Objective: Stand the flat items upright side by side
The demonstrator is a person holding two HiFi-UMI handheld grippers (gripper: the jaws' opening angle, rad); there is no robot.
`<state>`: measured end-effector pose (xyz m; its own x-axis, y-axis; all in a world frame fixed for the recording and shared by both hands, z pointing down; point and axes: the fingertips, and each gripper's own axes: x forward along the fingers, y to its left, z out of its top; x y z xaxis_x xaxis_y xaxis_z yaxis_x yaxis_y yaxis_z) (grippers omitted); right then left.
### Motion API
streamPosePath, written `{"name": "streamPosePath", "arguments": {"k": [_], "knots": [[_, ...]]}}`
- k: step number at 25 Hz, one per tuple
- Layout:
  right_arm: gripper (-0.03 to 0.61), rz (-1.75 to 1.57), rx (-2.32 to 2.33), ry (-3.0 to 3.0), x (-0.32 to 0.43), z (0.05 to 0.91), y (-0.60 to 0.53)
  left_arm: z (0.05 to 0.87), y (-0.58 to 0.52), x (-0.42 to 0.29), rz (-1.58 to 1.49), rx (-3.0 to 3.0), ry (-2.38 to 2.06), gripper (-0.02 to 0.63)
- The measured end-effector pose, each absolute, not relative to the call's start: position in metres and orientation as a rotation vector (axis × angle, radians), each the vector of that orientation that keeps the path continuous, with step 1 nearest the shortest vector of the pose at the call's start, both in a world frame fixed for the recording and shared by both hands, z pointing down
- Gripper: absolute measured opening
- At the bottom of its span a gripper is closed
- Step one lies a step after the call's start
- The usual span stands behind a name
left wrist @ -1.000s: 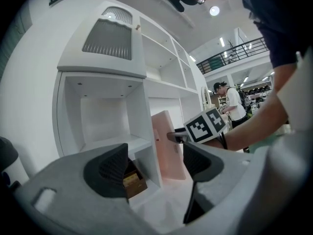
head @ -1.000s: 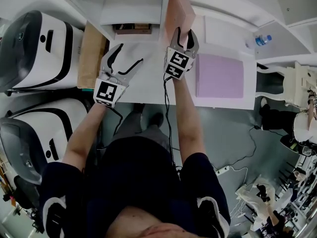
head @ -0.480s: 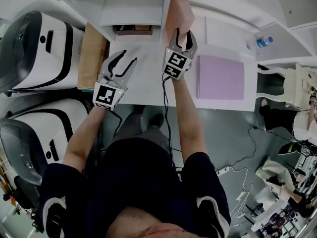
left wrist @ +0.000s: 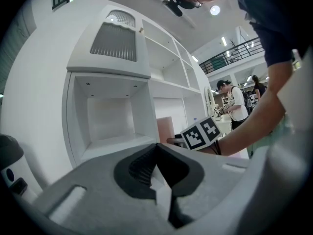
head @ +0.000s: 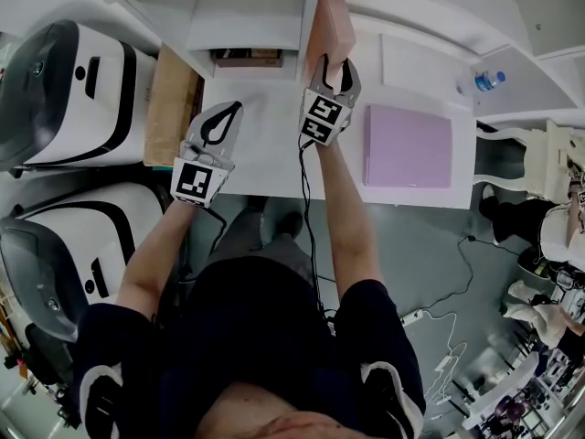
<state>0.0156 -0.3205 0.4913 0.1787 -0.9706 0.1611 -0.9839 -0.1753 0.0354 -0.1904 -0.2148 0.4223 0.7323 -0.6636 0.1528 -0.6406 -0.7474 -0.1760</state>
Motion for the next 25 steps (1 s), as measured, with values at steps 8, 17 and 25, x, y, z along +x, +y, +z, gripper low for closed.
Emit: {"name": "streamPosePath", "arguments": {"k": [8,17,25], "knots": [[0.170,0.147,2.270,-1.957,0.005,0.495,-0.329,0.419,-0.217,-0.193,-0.281,-2.816,1.083,0.003],[0.175,0.072,2.155,-2.083,-0.017,0.496,-0.327,0.424,-0.216,-0.195,-0.332,-2.812,1.076,0.003],[0.190,-0.017,2.040,-2.123,-0.024,0.497,-0.324,0.422,-0.213,-0.194,-0.291,-2.818,1.077,0.003]]}}
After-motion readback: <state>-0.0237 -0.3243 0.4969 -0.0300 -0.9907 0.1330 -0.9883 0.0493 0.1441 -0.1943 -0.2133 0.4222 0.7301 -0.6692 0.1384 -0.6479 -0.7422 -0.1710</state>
